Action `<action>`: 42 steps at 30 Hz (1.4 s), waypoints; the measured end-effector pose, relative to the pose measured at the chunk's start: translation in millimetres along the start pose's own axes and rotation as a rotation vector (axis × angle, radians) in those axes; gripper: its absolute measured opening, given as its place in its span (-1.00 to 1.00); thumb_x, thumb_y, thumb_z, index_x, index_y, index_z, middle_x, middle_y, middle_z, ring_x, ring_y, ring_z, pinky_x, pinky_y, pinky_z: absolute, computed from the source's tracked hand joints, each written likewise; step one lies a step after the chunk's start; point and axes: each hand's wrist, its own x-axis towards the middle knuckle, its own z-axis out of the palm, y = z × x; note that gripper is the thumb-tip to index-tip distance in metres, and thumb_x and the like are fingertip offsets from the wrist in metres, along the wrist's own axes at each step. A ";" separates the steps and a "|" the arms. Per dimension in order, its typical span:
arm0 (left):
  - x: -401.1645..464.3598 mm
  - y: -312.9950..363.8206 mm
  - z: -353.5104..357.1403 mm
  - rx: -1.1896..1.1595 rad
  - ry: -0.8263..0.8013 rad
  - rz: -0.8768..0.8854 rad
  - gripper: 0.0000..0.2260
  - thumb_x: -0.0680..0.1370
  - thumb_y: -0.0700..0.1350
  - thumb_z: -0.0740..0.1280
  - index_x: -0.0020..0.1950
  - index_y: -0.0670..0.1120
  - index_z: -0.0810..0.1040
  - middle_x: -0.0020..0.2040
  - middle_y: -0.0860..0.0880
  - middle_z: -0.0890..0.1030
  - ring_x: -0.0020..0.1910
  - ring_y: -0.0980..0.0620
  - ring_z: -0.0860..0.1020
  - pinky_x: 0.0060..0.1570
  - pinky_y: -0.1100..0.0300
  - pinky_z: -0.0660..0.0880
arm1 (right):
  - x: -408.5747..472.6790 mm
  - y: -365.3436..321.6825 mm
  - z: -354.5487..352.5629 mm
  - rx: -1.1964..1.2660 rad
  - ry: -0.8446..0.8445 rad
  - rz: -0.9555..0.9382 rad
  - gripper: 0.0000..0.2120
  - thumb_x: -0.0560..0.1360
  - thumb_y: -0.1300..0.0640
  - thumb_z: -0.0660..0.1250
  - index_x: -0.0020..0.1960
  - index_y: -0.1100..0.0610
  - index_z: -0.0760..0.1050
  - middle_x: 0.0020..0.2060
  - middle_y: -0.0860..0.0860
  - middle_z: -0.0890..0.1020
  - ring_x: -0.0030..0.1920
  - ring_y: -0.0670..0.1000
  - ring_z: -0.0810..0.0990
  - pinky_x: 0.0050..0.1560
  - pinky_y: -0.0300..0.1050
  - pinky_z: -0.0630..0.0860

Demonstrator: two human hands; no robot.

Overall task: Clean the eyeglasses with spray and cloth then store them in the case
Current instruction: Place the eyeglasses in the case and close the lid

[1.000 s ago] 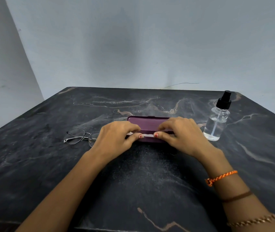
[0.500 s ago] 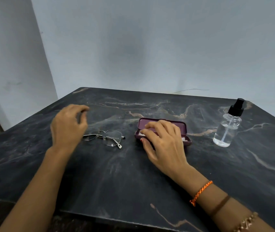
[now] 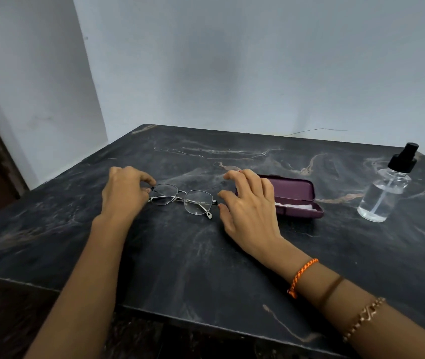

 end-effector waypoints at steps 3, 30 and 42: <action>-0.2 -1.6 0.7 -0.012 -0.005 0.001 -0.78 0.45 -0.31 0.33 -0.03 -0.04 0.65 -0.01 -0.13 0.62 0.24 -0.10 0.31 -0.17 0.08 0.32 | 4.8 -2.5 7.7 -0.016 -0.039 0.024 -0.93 0.32 0.15 0.38 -0.29 0.13 0.63 0.08 0.05 0.59 0.20 0.14 0.49 0.13 0.00 0.26; 0.6 12.3 3.6 -0.218 0.262 0.228 -0.86 0.40 -0.35 0.38 -0.14 -0.16 0.66 0.25 -0.16 0.45 0.27 -0.19 0.29 0.13 0.15 0.23 | -0.3 9.8 2.9 0.227 0.349 0.144 -0.98 0.35 0.20 0.38 -0.26 0.13 0.56 0.02 0.05 0.63 0.16 0.00 0.28 0.07 -0.02 0.12; -18.4 72.5 16.0 -0.615 0.267 0.295 -0.91 0.43 -0.33 0.36 -0.12 -0.21 0.63 0.18 -0.11 0.43 0.21 0.01 0.34 0.12 0.47 0.24 | -15.6 69.2 -23.1 0.234 0.437 0.201 -0.95 0.34 0.20 0.35 -0.22 0.16 0.58 0.01 0.08 0.62 0.14 0.03 0.29 0.03 -0.01 0.19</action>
